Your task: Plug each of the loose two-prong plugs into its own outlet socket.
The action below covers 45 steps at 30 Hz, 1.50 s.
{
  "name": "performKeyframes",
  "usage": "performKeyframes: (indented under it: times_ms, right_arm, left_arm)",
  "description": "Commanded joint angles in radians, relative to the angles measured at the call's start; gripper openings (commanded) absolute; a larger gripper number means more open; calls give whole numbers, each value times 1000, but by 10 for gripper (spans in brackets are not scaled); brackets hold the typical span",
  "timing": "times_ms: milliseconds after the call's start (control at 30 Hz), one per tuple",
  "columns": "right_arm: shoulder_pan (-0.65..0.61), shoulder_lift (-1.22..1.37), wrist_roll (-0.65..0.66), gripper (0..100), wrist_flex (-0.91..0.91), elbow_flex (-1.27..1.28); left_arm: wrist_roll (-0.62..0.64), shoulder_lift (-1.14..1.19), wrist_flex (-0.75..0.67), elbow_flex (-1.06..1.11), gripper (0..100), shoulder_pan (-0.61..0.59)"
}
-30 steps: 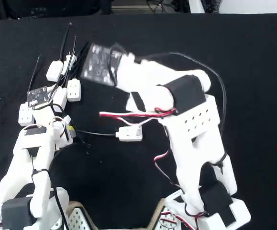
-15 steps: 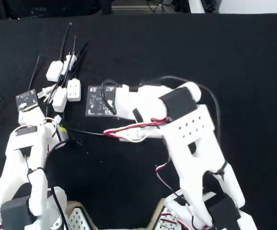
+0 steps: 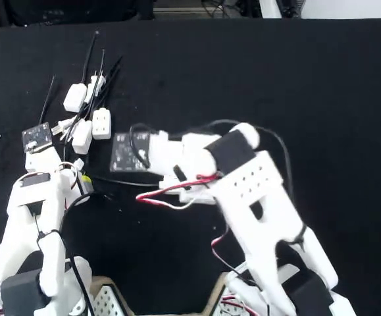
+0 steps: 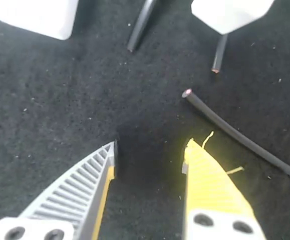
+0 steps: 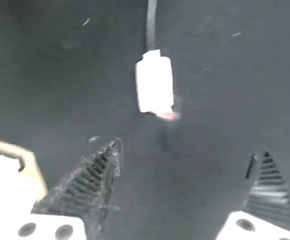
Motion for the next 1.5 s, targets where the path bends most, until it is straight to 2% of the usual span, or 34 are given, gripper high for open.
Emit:
performKeyframes:
  times_ms: [0,267,500,767,967,1133,1300,1467]
  right_arm:
    - [-54,-22,-77,368,-14,-189]
    - [-273,102,-97,368,-14,-384]
    - [-339,317,-97,368,-14,-401]
    - [-285,575,-75,368,-5,-401]
    - [-112,714,-58,368,-6,-404]
    - [-15,762,-12,368,-8,-401]
    - [3,808,28,368,-18,-344]
    - [8,811,28,368,-161,-189]
  left_arm:
    - [-11,-26,2,-56,223,-8]
    - [-6,-26,0,-61,223,-68]
    - [-5,-26,0,-62,223,-85]
    - [-5,-26,0,-62,223,-85]
    - [-5,-26,0,-62,223,-79]
    - [-5,-26,0,-61,223,-77]
    - [-5,-26,0,-61,223,-76]
    - [-5,-25,0,-61,223,-76]
